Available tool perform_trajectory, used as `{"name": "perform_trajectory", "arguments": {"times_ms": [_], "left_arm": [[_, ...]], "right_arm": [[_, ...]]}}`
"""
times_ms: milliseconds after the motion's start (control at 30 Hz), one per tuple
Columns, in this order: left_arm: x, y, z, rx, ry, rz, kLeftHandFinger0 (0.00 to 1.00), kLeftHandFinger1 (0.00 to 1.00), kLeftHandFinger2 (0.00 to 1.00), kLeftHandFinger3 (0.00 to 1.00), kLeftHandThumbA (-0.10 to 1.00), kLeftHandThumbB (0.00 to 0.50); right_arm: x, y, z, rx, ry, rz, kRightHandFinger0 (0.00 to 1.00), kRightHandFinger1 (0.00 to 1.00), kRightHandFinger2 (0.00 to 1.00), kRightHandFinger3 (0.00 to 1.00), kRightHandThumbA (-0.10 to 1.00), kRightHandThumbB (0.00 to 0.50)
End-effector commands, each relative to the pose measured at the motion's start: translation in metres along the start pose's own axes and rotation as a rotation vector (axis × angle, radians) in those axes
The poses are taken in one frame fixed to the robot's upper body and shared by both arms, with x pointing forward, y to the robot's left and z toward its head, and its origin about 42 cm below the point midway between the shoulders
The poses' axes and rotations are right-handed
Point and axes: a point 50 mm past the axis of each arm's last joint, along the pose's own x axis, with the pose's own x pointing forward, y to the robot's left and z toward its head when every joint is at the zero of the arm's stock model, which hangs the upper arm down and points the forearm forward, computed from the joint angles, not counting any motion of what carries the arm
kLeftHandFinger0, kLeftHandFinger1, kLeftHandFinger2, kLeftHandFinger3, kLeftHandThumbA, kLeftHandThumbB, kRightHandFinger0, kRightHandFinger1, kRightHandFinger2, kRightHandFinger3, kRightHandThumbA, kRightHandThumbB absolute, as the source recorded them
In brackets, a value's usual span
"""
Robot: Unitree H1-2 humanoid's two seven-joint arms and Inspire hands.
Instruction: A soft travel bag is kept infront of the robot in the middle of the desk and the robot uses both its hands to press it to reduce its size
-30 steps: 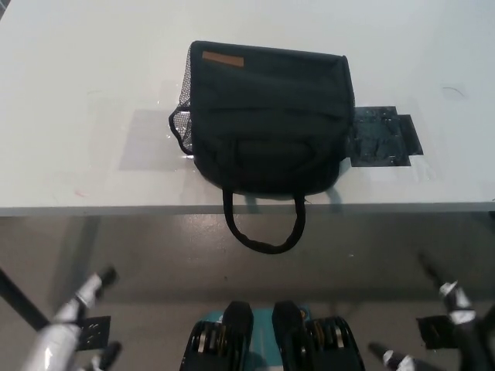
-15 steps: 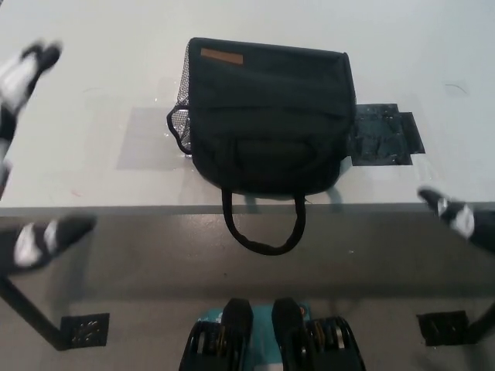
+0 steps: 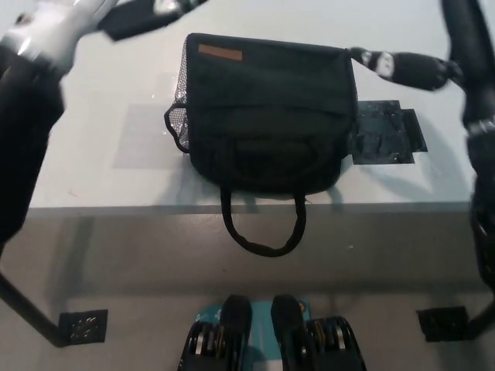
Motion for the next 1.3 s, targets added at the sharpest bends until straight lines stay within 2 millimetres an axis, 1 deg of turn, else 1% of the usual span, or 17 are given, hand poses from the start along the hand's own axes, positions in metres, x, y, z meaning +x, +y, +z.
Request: {"name": "perform_trajectory", "arguments": {"times_ms": [0,33,100,200,367,433,500,567,600,700,733,800,833,933,1100,1133,1267], "left_arm": [[0.049,0.015,-0.001,0.093,0.095,-0.080,1.00,1.00,1.00,1.00,1.00,0.199],[0.056,0.009,-0.005,0.083,0.101,-0.103,1.00,1.00,1.00,1.00,1.00,0.169],[0.067,0.002,-0.011,0.095,0.114,-0.129,1.00,1.00,1.00,1.00,1.00,0.144],[0.086,-0.011,-0.021,0.102,0.161,-0.179,1.00,1.00,1.00,1.00,1.00,0.149],[0.097,-0.028,-0.030,0.121,0.217,-0.241,1.00,1.00,1.00,1.00,1.00,0.138],[0.103,-0.041,-0.035,0.185,0.244,-0.271,1.00,1.00,1.00,1.00,1.00,0.142],[0.105,-0.053,-0.039,0.204,0.279,-0.314,1.00,1.00,1.00,1.00,1.00,0.194],[0.108,-0.061,-0.042,0.226,0.304,-0.337,1.00,1.00,1.00,1.00,1.00,0.206],[0.109,-0.064,-0.042,0.232,0.316,-0.352,1.00,1.00,1.00,1.00,1.00,0.186],[0.111,-0.073,-0.039,0.249,0.343,-0.383,1.00,1.00,1.00,1.00,1.00,0.120],[0.112,-0.075,-0.038,0.255,0.346,-0.388,1.00,1.00,1.00,1.00,1.00,0.114],[0.113,-0.078,-0.035,0.272,0.346,-0.390,1.00,1.00,1.00,1.00,1.00,0.116],[0.114,-0.080,-0.033,0.279,0.342,-0.393,1.00,1.00,1.00,1.00,1.00,0.141],[0.115,-0.082,-0.030,0.293,0.332,-0.400,1.00,1.00,1.00,1.00,1.00,0.141],[0.120,-0.082,-0.022,0.329,0.320,-0.412,1.00,1.00,1.00,1.00,1.00,0.148],[0.122,-0.081,-0.021,0.339,0.318,-0.408,1.00,1.00,1.00,1.00,1.00,0.161],[0.126,-0.081,-0.016,0.363,0.317,-0.409,1.00,1.00,1.00,1.00,1.00,0.130]], "right_arm": [[0.057,0.005,0.008,-0.117,0.030,0.028,1.00,1.00,1.00,1.00,1.00,0.253],[0.067,0.010,0.006,-0.124,0.046,0.050,1.00,1.00,1.00,1.00,1.00,0.242],[0.080,0.016,0.002,-0.129,0.068,0.082,1.00,1.00,1.00,1.00,1.00,0.257],[0.099,0.027,0.002,-0.128,0.097,0.113,1.00,1.00,1.00,1.00,1.00,0.248],[0.117,0.045,0.001,-0.121,0.129,0.155,1.00,1.00,1.00,1.00,1.00,0.251],[0.125,0.057,0.000,-0.109,0.161,0.187,1.00,1.00,1.00,1.00,1.00,0.241],[0.127,0.068,-0.001,-0.109,0.189,0.215,1.00,1.00,1.00,1.00,1.00,0.239],[0.129,0.074,-0.001,-0.110,0.204,0.228,1.00,1.00,1.00,1.00,1.00,0.255],[0.132,0.078,0.000,-0.126,0.209,0.239,1.00,1.00,1.00,1.00,1.00,0.282],[0.132,0.084,-0.001,-0.136,0.226,0.258,1.00,1.00,1.00,1.00,1.00,0.258],[0.132,0.086,-0.002,-0.138,0.228,0.260,1.00,1.00,1.00,1.00,1.00,0.256],[0.132,0.087,-0.005,-0.139,0.236,0.261,1.00,1.00,1.00,1.00,1.00,0.239],[0.132,0.088,-0.008,-0.153,0.252,0.269,1.00,1.00,1.00,1.00,1.00,0.235],[0.129,0.090,-0.015,-0.158,0.274,0.273,1.00,1.00,1.00,1.00,1.00,0.243],[0.126,0.090,-0.028,-0.150,0.304,0.272,1.00,1.00,1.00,1.00,1.00,0.230],[0.126,0.089,-0.031,-0.159,0.319,0.276,1.00,1.00,1.00,1.00,1.00,0.234],[0.123,0.084,-0.037,-0.169,0.333,0.282,1.00,1.00,1.00,1.00,1.00,0.250]]}}
